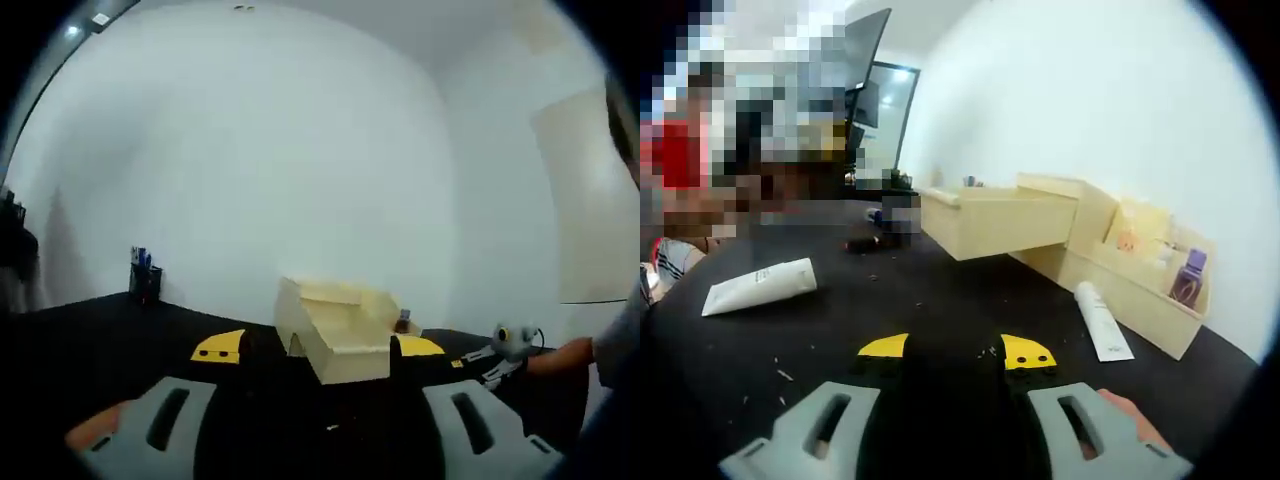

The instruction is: Open the drawer, pick up the cosmetic bottles from the table one by one, place them into the drawer, release the gripper, close the drawer, and move the gripper away

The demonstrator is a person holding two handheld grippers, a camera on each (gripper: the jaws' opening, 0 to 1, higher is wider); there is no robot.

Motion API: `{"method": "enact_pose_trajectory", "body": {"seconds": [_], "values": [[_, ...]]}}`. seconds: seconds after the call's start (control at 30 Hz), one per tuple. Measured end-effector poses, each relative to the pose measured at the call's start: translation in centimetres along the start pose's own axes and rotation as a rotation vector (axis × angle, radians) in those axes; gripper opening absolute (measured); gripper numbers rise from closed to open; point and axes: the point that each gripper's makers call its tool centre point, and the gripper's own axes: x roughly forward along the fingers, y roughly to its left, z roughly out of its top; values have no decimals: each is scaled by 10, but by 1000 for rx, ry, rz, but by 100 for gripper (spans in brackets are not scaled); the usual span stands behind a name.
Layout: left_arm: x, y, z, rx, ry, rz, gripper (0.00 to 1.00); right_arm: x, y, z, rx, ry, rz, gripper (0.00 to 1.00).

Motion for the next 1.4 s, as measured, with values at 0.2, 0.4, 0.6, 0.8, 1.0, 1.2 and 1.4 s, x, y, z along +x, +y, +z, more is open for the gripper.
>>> {"method": "enact_pose_trajectory", "body": {"seconds": [0.2, 0.4, 0.6, 0.8, 1.0, 1.2, 1.4], "values": [[1, 21, -4, 32, 36, 23, 58, 0, 4, -1, -2, 2, 2, 30], [3, 34, -7, 58, 61, 36, 58, -1, 5, 0, 3, -1, 0, 30], [5, 49, -14, 83, 93, 60, 58, -1, 6, -1, 4, 1, 1, 30], [8, 58, -18, 95, 109, 73, 58, 0, 7, -1, 4, 2, 0, 30], [9, 70, -16, 89, 110, 85, 58, -1, 7, -1, 6, 2, 0, 30], [7, 81, -20, 98, 125, 82, 58, -1, 8, -1, 8, 2, 2, 30], [0, 75, -30, 145, 193, -13, 58, 0, 6, -2, 7, 3, 5, 30]]}}
